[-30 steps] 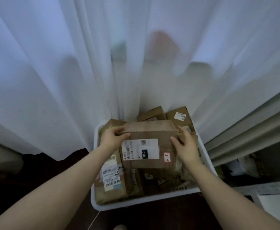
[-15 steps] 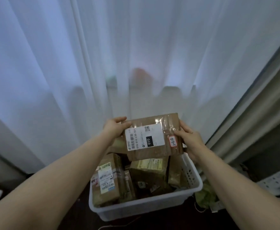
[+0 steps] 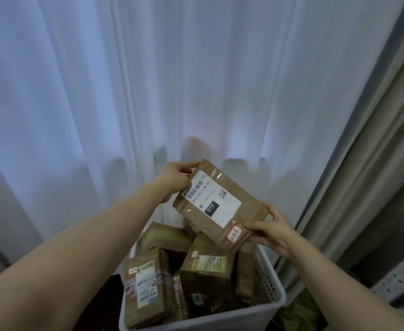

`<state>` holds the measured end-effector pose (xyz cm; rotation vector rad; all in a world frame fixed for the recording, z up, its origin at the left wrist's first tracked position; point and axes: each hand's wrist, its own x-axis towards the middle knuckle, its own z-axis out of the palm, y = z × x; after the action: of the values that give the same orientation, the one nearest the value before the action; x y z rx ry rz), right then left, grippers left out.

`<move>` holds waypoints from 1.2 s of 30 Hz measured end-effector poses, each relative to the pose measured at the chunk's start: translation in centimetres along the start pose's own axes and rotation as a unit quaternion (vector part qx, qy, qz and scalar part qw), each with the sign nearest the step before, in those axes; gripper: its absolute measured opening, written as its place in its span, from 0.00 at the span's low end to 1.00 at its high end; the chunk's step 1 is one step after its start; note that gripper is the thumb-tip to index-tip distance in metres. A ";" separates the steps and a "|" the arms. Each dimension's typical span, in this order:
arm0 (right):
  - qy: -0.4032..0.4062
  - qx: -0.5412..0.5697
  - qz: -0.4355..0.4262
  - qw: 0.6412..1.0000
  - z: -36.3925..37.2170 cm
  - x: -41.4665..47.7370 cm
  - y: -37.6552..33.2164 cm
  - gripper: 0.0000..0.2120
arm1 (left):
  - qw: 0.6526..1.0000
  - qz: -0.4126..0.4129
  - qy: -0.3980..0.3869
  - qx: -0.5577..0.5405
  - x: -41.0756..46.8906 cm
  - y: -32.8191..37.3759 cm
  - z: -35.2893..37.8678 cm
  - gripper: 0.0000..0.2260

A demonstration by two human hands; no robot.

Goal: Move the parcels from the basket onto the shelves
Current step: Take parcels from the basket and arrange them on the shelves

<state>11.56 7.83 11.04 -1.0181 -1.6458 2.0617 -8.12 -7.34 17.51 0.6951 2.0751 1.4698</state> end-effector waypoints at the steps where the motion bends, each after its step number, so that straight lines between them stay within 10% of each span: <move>1: 0.001 0.011 -0.001 1.000 -0.2 -0.2 -0.1 0.32 | 1.000 0.006 0.004 0.008 -0.2 0.6 0.0 0.25; 13: 0.062 0.216 -0.100 0.969 0.1 -1.4 -1.1 0.19 | 0.981 0.112 0.115 -0.105 -2.4 7.3 2.6 0.28; 20: 0.080 0.253 -0.146 0.953 0.7 -3.0 -5.3 0.15 | 0.992 -0.007 0.020 -0.124 -3.5 6.0 5.2 0.24; 29: 0.130 0.059 -0.178 0.974 -1.5 -2.9 -6.3 0.20 | 0.987 0.075 -0.001 -0.139 -4.5 7.3 5.8 0.14; 36: 0.080 0.014 -0.196 0.977 -5.1 -3.9 -7.8 0.31 | 0.988 0.103 -0.051 -0.100 -4.5 8.6 7.8 0.27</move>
<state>16.38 11.25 19.18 -0.7532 -1.5808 1.6957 1.41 -2.44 23.92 0.9043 1.7926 1.6886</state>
